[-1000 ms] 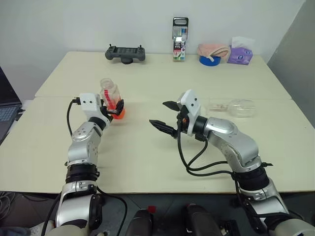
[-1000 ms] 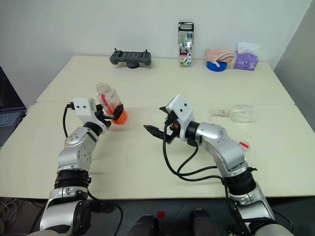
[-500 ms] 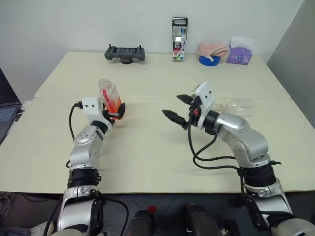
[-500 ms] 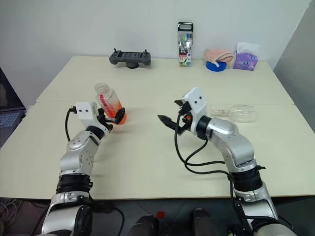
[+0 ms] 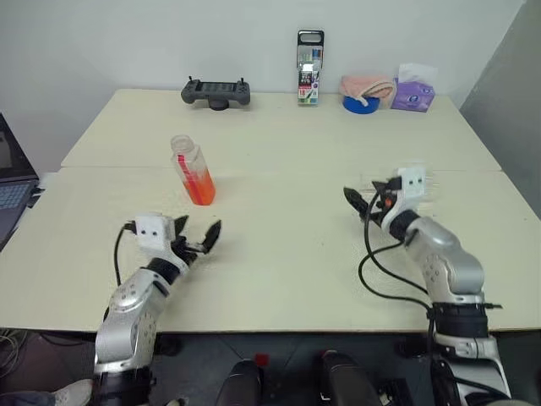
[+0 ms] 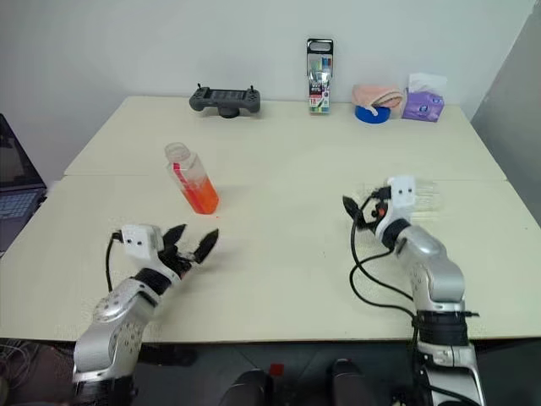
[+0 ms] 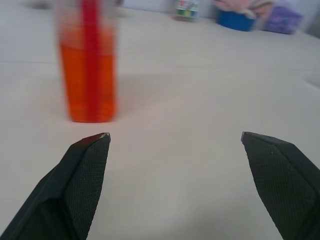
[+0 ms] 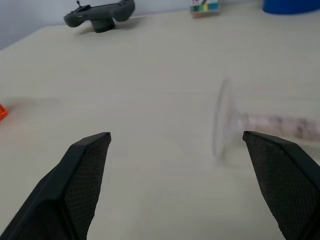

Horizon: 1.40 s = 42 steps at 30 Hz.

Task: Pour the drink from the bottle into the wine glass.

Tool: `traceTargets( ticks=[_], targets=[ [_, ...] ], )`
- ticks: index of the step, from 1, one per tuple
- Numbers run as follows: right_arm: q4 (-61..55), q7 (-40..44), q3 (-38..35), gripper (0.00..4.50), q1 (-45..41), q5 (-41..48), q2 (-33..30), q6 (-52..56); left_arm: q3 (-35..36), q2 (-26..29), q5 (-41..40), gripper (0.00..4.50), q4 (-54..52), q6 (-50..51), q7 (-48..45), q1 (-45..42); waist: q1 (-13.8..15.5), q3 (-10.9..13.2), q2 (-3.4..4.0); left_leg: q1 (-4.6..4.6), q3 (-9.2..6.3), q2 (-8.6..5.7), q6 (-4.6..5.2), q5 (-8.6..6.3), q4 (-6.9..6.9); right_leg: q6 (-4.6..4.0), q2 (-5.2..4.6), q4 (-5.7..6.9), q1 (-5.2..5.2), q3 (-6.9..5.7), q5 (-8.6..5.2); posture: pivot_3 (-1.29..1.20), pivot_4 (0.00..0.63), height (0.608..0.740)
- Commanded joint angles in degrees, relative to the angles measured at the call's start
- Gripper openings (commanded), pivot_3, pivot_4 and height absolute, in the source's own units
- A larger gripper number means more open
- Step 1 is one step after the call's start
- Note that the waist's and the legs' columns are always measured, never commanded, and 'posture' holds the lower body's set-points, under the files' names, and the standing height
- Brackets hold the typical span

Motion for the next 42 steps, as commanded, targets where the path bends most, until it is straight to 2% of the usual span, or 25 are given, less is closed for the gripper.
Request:
traceTargets(
  ticks=[1, 6, 13, 18, 23, 32, 36, 37, 38, 42],
  targets=[
    [-5.95, -5.74, -6.97, 4.5, -0.63, 8.95, 4.76, 4.44, -5.27, 1.9, -0.36, 4.49, -5.69, 1.84, -3.93, -0.04, -0.05, 0.0, 0.06, 0.01, 0.01, 0.01, 0.0, 0.0, 0.0, 0.03, 0.01, 0.01, 0.0, 0.01, -0.02, 0.0, 0.15, 0.74],
    [-0.5, -12.93, -14.45, 4.5, -5.68, 16.9, 10.28, 5.53, -9.39, 0.47, 2.18, 4.49, -2.81, -1.07, -5.14, -1.99, -0.06, -0.02, 0.09, 0.05, 0.06, 0.02, 0.01, -0.01, -0.01, 0.03, 0.05, 0.0, 0.02, 0.03, -0.03, 0.0, 0.15, 0.74],
    [8.99, -20.08, -23.7, 4.5, -12.99, 30.67, 14.52, 6.06, -10.34, -1.21, 2.46, 4.49, -2.31, -0.26, -4.34, -4.39, -0.11, -0.02, 0.13, 0.03, 0.06, 0.04, 0.03, -0.01, -0.02, -0.06, 0.07, -0.01, 0.01, 0.03, 0.02, 0.0, 0.15, 0.74],
    [17.16, -18.84, -22.63, 4.5, -16.06, 29.67, 13.33, 3.14, -9.68, -1.51, 2.64, 4.49, -1.47, -0.18, -3.83, -5.82, -0.14, 0.0, 0.16, 0.03, 0.1, 0.04, 0.04, -0.01, -0.03, -0.05, 0.07, -0.02, 0.0, 0.05, 0.01, 0.0, 0.15, 0.74],
    [25.25, -20.9, -25.29, 4.5, -19.38, 29.46, 12.62, -3.98, -8.23, -0.73, 1.89, 4.49, -1.99, 0.23, -3.86, -5.77, -0.17, 0.0, 0.17, 0.03, 0.14, 0.04, 0.05, -0.01, -0.03, -0.05, 0.08, -0.02, 0.0, 0.08, 0.01, 0.0, 0.15, 0.74],
    [34.1, -17.3, -29.8, 4.5, -22.3, 33.76, 11.7, -11.11, -8.25, -0.05, 1.71, 4.49, -3.9, 0.79, -3.59, -4.47, -0.19, 0.02, 0.19, 0.04, 0.19, 0.04, 0.06, -0.02, -0.04, -0.04, 0.09, -0.03, -0.01, 0.14, 0.01, 0.0, 0.15, 0.74],
    [41.9, -15.37, -31.25, 3.63, -25.34, 33.66, 9.88, -14.74, -8.03, -0.03, 1.71, 4.5, -4.28, 1.14, -3.21, -4.55, -0.27, 0.02, 0.21, 0.05, 0.2, 0.05, 0.06, -0.02, -0.04, -0.06, 0.12, -0.03, -0.01, 0.16, 0.02, 0.0, 0.15, 0.74],
    [43.23, -14.62, -31.51, 3.11, -26.07, 33.97, 9.36, -15.0, -7.88, 0.01, 1.66, 4.5, -4.33, 1.26, -3.16, -4.62, -0.27, 0.02, 0.21, 0.05, 0.21, 0.06, 0.07, -0.02, -0.05, -0.06, 0.12, -0.04, -0.01, 0.16, 0.02, 0.0, 0.15, 0.74],
    [45.68, -13.81, -31.43, 2.89, -27.1, 33.43, 8.6, -15.7, -7.74, 0.09, 1.73, 4.5, -4.27, 1.28, -3.15, -4.67, -0.27, 0.03, 0.21, 0.04, 0.2, 0.06, 0.07, -0.02, -0.06, -0.07, 0.12, -0.04, -0.01, 0.16, 0.02, 0.0, 0.15, 0.74],
    [53.26, -12.25, -31.21, 1.49, -30.01, 31.24, 6.5, -19.73, -7.77, 0.46, 2.41, 4.5, -4.1, 1.2, -3.34, -4.7, -0.29, 0.04, 0.24, 0.04, 0.26, 0.05, 0.07, -0.03, -0.05, -0.12, 0.12, -0.05, -0.02, 0.22, 0.05, 0.0, 0.15, 0.74]
  ],
)
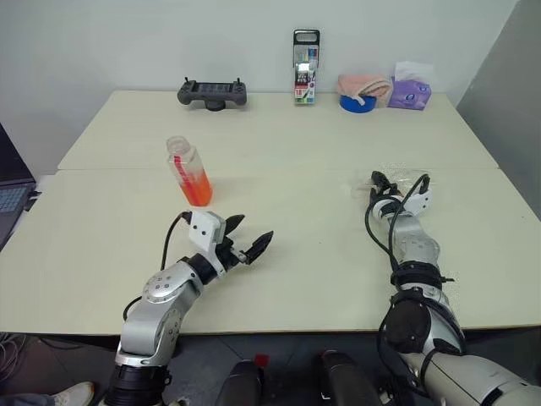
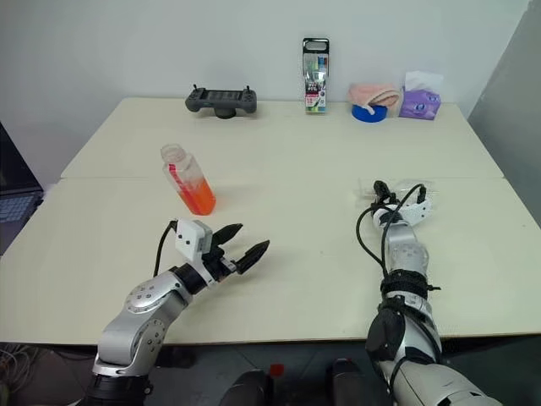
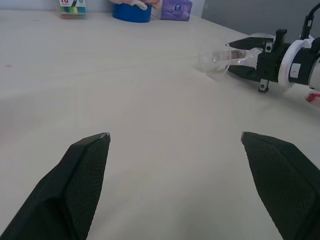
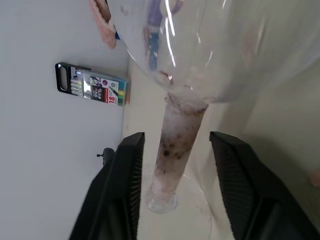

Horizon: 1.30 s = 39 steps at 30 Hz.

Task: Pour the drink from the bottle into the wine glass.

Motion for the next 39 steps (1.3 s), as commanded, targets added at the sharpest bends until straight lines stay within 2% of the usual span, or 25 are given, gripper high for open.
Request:
traceTargets(
  ticks=[1, 3, 5, 7, 11, 13, 15, 17, 22, 30, 39],
  targets=[
    [2.89, 2.04, 0.29, 1.14, -2.64, -1.24, -1.42, -3.27, 0.67, 0.62, -0.06, 4.5, -2.28, -0.39, 0.13, -0.18, -0.01, 0.0, 0.0, 0.01, 0.02, 0.01, 0.0, 0.0, 0.0, 0.0, 0.01, 0.0, 0.01, 0.02, 0.0, 0.0, 0.15, 0.74],
    [1.11, 2.69, 2.31, 0.47, -2.01, -2.93, -1.0, -3.22, 1.09, 0.71, -0.37, 4.5, -2.57, -0.19, 0.25, -0.28, -0.02, -0.01, 0.0, 0.02, 0.01, 0.01, 0.0, 0.0, 0.0, 0.04, 0.01, -0.01, 0.02, 0.01, -0.02, 0.0, 0.15, 0.74],
    [-4.04, 4.34, 7.88, 0.15, -0.11, -6.94, -0.24, -1.81, 1.9, 0.81, -0.92, 4.5, -2.96, -0.1, 0.3, 0.13, -0.02, 0.0, 0.01, 0.02, 0.01, 0.01, 0.01, 0.0, 0.0, 0.06, 0.01, 0.0, 0.01, 0.02, -0.03, 0.0, 0.15, 0.74],
    [-9.23, 6.26, 13.06, 0.15, 1.97, -10.12, 0.29, -0.4, 2.33, 1.07, -1.14, 4.5, -3.57, -0.15, 0.02, 1.1, -0.04, 0.0, 0.02, -0.01, 0.01, 0.02, 0.01, -0.01, -0.01, 0.04, 0.02, 0.01, -0.03, 0.03, -0.03, 0.0, 0.15, 0.74],
    [-27.33, 12.27, 29.67, 0.15, 9.4, -20.54, -0.87, 0.65, 3.28, 3.49, -3.17, 4.5, -9.59, 2.52, -1.21, 5.52, -0.59, 0.05, 0.1, -0.03, 0.1, 0.06, 0.03, -0.02, -0.07, 0.01, 0.02, 0.02, -0.14, 0.13, -0.01, 0.0, 0.15, 0.74],
    [-35.24, 15.21, 39.42, 0.15, 11.43, -28.64, -2.82, -1.92, 6.99, 5.5, -6.34, 4.5, -13.8, 4.75, -1.11, 8.58, -0.94, 0.09, 0.16, -0.03, 0.21, 0.05, 0.04, -0.03, -0.1, 0.04, 0.02, 0.05, -0.23, 0.28, -0.03, 0.0, 0.15, 0.74],
    [-39.29, 18.1, 46.85, 0.15, 12.51, -35.57, -4.79, -4.96, 9.58, 6.99, -8.16, 4.5, -17.09, 6.08, -0.8, 11.53, -1.17, 0.09, 0.16, 0.0, 0.41, 0.11, 0.03, -0.03, -0.1, 0.15, 0.09, 0.07, -0.3, 0.47, -0.09, 0.0, 0.15, 0.74],
    [-39.36, 20.07, 50.69, 0.15, 12.9, -39.7, -5.73, -8.19, 10.45, 7.43, -8.87, 4.5, -18.84, 6.85, 0.1, 13.13, -1.18, 0.08, 0.14, 0.11, 0.51, 0.13, 0.03, -0.03, -0.1, 0.3, 0.12, 0.07, -0.27, 0.55, -0.18, 0.0, 0.15, 0.74],
    [-32.59, 20.92, 54.64, 0.15, 12.37, -46.09, -3.74, -16.94, 9.98, 6.86, -9.01, 4.5, -21.09, 7.13, 1.51, 15.83, -0.71, 0.04, 0.07, 0.3, 0.62, 0.1, 0.03, -0.03, -0.11, 0.32, 0.11, -0.04, -0.05, 0.66, -0.19, 0.0, 0.15, 0.74],
    [-18.06, 20.19, 53.92, 0.15, 8.38, -50.49, -1.37, -27.21, 6.94, 5.22, -9.46, 4.5, -19.41, 7.65, 2.47, 14.49, -0.65, 0.05, 0.04, 0.32, 0.84, 0.08, 0.03, -0.04, -0.11, 0.37, 0.1, -0.05, -0.1, 0.87, -0.15, 0.0, 0.15, 0.74],
    [-18.57, 24.78, 56.75, 0.15, 10.0, -53.15, -0.07, -29.94, 8.8, 6.53, -10.58, 4.5, -16.91, 7.42, -0.26, 16.71, -1.17, 0.05, 0.04, 0.33, 0.86, 0.13, 0.07, -0.06, -0.12, 0.36, 0.14, -0.03, -0.13, 0.89, -0.15, 0.0, 0.15, 0.74]
  ],
)
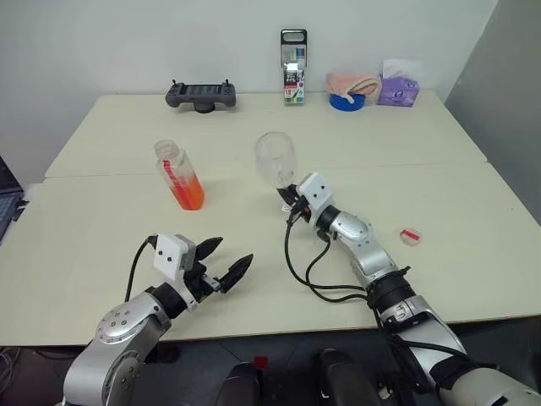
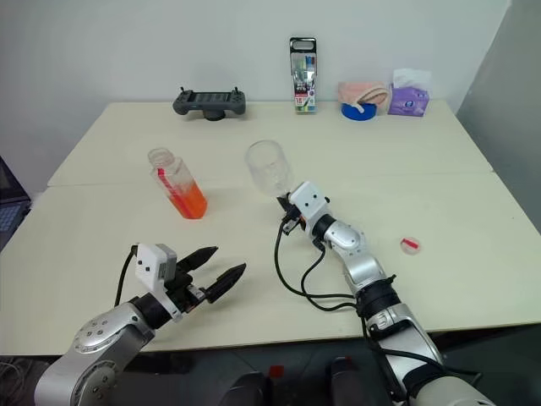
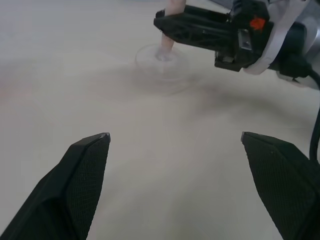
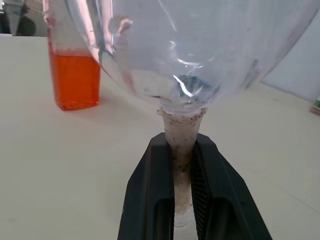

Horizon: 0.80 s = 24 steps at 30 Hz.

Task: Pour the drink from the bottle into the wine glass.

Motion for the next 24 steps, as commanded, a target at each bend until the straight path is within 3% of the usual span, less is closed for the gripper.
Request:
traceTargets(
  ticks=[1, 4, 9, 18, 24],
  targets=[
    [-3.22, 0.77, 0.98, 0.15, 0.15, -1.52, 0.47, -2.26, 1.11, 0.5, -1.35, 4.5, -0.91, -0.46, -1.06, 0.89, -0.01, 0.0, 0.0, 0.0, 0.0, 0.0, 0.0, 0.0, 0.0, 0.0, 0.0, 0.0, 0.0, 0.0, 0.0, 0.0, 0.15, 0.74],
    [-3.37, 1.2, 2.12, 0.15, 1.09, -3.0, 0.65, -1.07, 0.97, 0.82, -0.75, 4.5, -0.16, -0.73, -1.57, 1.18, -0.02, 0.0, 0.0, 0.01, 0.01, -0.01, 0.0, 0.0, 0.0, 0.0, 0.0, 0.0, 0.01, 0.01, 0.0, 0.0, 0.15, 0.74],
    [-2.45, -0.07, -2.39, 0.15, 1.97, 0.88, 2.69, -0.72, 1.7, 1.07, -1.15, 4.5, 0.31, -0.39, -1.36, -0.06, -0.01, 0.0, 0.0, 0.0, 0.0, -0.01, 0.0, 0.0, 0.0, 0.0, 0.0, 0.0, 0.0, 0.01, 0.0, 0.0, 0.15, 0.74],
    [0.72, -0.36, -2.67, 0.15, 5.96, -1.07, 1.0, 0.43, 0.85, 0.84, -0.72, 4.5, 0.94, -0.56, -1.13, -0.83, 0.0, -0.02, -0.02, 0.04, 0.03, -0.01, 0.0, 0.0, 0.0, 0.0, -0.01, 0.01, 0.02, 0.03, 0.0, 0.0, 0.15, 0.74],
    [1.81, 1.18, -2.27, 0.15, 8.02, -0.51, 1.29, 6.87, 0.6, 0.96, -0.56, 4.5, 1.52, -0.44, -1.14, -1.73, 0.01, -0.16, -0.24, 0.39, 0.15, -0.01, 0.0, -0.01, -0.19, 0.0, -0.01, -0.01, 0.23, 0.14, -0.02, 0.0, 0.15, 0.74]
  ],
)
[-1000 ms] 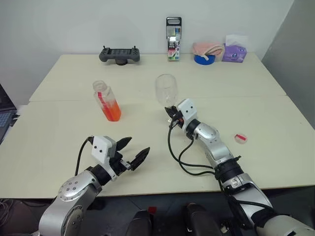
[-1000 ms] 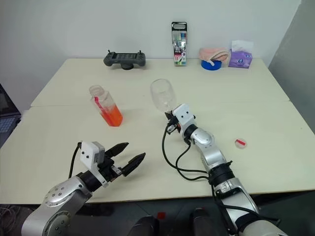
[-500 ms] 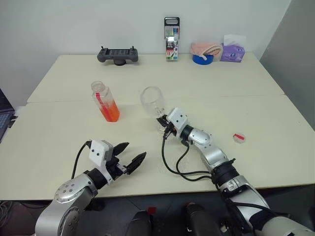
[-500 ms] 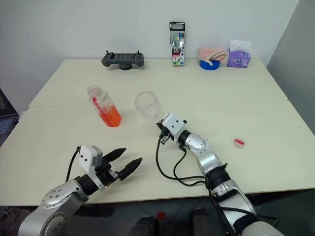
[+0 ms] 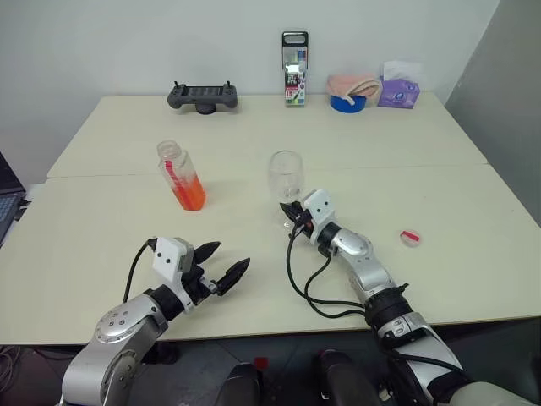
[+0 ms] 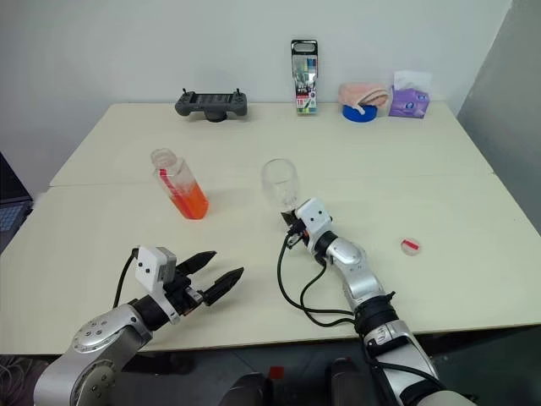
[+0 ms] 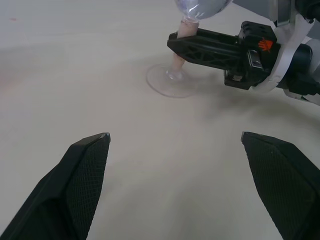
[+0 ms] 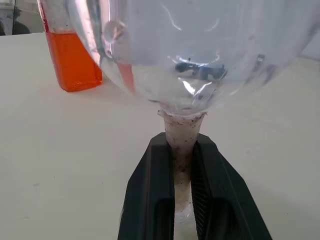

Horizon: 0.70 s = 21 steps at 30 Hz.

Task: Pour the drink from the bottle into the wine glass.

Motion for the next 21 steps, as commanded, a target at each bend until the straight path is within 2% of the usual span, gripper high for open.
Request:
traceTargets(
  ticks=[1, 2, 11, 15, 21],
  targets=[
    [2.15, 1.35, 0.86, 0.15, 2.09, -0.65, -0.47, 5.89, 0.61, 0.3, -0.61, 4.5, -0.72, -0.41, -0.18, -1.06, 0.0, -0.07, -0.08, 0.06, 0.02, 0.0, 0.0, 0.0, -0.05, 0.0, 0.0, 0.0, 0.03, 0.02, 0.0, 0.0, 0.15, 0.74],
    [1.9, 1.49, 0.74, 0.15, 2.26, -0.44, -0.46, 6.24, 0.65, 0.37, -0.57, 4.5, -0.58, -0.42, -0.24, -1.16, 0.0, -0.16, -0.14, 0.15, 0.03, 0.0, 0.0, 0.0, -0.13, -0.01, 0.0, -0.03, 0.07, 0.03, -0.01, 0.0, 0.15, 0.74],
    [-0.88, 3.54, 1.14, 3.22, 2.95, -0.55, -1.35, 7.91, 1.12, 0.78, -0.43, 4.5, 0.85, -0.62, -0.65, -1.57, -0.03, -0.35, -0.35, 0.26, 0.13, 0.06, -0.01, 0.01, -0.47, -0.07, 0.03, -0.04, -0.02, 0.1, -0.04, 0.0, 0.15, 0.74],
    [-5.3, 5.15, 2.11, 4.49, 3.53, -1.36, -3.91, 9.91, 1.64, -0.25, 0.18, 4.5, 2.16, -1.59, 0.75, -2.05, 0.11, -0.35, -0.35, 0.25, 0.12, 0.04, -0.01, 0.01, -0.47, -0.07, 0.03, -0.06, -0.02, 0.09, -0.05, 0.0, 0.15, 0.74],
    [-25.82, 12.71, 2.28, 4.49, 7.48, 1.04, -13.64, 20.21, 4.3, -4.42, 3.06, 4.5, 5.31, -7.26, 5.81, -3.58, 0.74, -0.33, -0.36, 0.16, 0.11, -0.04, -0.01, 0.01, -0.46, -0.03, -0.08, -0.13, -0.04, 0.09, -0.05, 0.0, 0.15, 0.74]
  ],
)
